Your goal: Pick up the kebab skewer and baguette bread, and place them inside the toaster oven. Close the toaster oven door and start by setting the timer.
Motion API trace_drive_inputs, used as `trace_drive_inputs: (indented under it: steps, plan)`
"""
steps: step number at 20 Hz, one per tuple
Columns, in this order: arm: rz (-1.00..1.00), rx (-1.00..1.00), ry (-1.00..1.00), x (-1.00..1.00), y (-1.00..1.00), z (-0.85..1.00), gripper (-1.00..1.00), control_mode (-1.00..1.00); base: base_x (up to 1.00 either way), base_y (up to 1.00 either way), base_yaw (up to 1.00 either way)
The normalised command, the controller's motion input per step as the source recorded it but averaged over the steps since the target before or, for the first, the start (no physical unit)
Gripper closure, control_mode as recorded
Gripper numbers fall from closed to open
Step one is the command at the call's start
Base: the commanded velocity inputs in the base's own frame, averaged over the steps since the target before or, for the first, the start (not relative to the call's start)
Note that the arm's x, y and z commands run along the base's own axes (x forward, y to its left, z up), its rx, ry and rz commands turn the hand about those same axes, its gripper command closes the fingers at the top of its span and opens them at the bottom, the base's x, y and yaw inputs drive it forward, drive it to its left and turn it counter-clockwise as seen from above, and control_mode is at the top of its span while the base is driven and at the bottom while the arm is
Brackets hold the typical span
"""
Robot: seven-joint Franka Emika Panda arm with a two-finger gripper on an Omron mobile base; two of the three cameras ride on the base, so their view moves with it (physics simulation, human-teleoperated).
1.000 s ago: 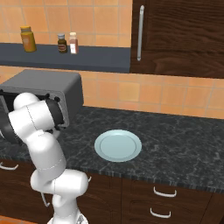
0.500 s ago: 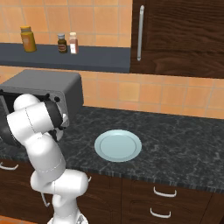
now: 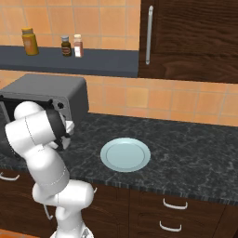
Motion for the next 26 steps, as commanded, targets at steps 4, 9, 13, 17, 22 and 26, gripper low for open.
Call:
trace_drive_inputs:
  steps: [4, 9, 13, 17, 22, 26]
  plan:
    - [0.0, 0.0, 0.0, 0.09, -0.18, 0.05, 1.0, -1.0, 0.0, 0.0, 0.0]
    - [0.0, 0.0, -0.03, 0.15, -0.15, 0.08, 1.0, -1.0, 0.0, 0.0, 0.0]
    - [0.0, 0.0, -0.03, 0.13, -0.2, 0.12, 1.0, -1.0, 0.0, 0.0, 0.0]
    - [0.0, 0.01, -0.02, 0.16, -0.32, 0.22, 1.0, -1.0, 0.0, 0.0, 0.0]
    - [-0.02, 0.09, -0.03, 0.17, -0.17, 0.33, 1.0, -1.0, 0.0, 0.0, 0.0]
    - [-0.03, 0.16, -0.06, 0.28, -0.07, 0.41, 1.0, -1.0, 0.0, 0.0, 0.0]
